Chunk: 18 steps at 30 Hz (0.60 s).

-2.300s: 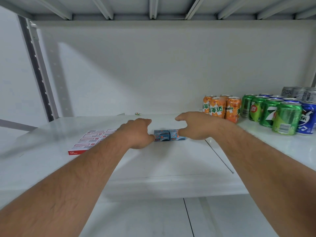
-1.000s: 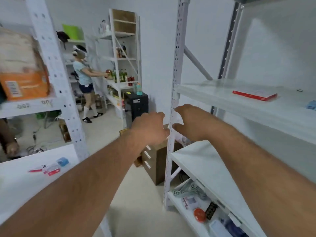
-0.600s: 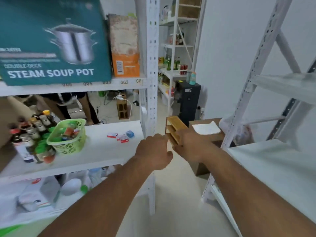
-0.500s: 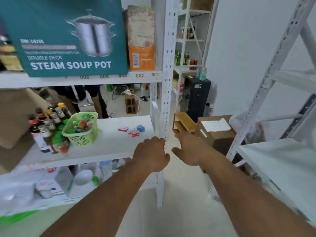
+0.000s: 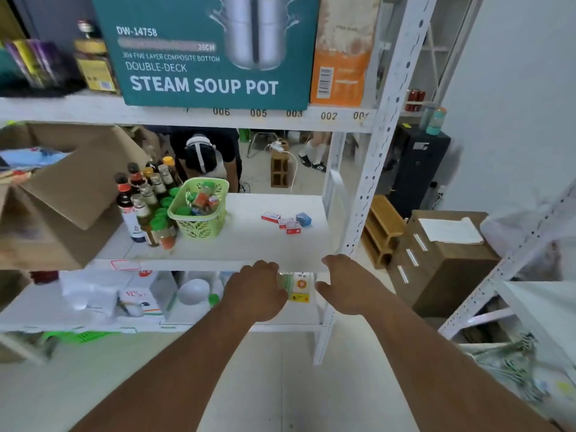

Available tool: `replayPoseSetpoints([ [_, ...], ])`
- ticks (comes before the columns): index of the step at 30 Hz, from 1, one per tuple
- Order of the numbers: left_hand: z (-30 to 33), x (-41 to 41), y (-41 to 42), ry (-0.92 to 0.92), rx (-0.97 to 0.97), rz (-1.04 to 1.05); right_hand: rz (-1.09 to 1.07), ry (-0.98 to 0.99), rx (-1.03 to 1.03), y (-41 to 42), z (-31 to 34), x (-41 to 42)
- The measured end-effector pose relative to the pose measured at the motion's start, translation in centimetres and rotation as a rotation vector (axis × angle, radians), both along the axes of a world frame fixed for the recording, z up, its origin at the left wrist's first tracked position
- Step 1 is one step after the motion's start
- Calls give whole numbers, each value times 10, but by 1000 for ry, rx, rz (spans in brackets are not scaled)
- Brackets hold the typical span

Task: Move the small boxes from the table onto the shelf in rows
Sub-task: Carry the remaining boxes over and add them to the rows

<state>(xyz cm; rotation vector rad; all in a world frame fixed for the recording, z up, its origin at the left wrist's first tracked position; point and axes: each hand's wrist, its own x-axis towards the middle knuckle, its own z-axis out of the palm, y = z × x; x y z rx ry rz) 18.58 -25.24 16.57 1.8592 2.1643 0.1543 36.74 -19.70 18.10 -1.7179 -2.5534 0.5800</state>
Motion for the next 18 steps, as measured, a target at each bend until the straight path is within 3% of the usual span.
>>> replayPoseSetpoints([
  [7,-7,-1,54,33,-55,45,26,78,-32,62,-17,6],
  [18,-30,-8,130,56,-84,49,20,47,-59,142,-55,-10],
])
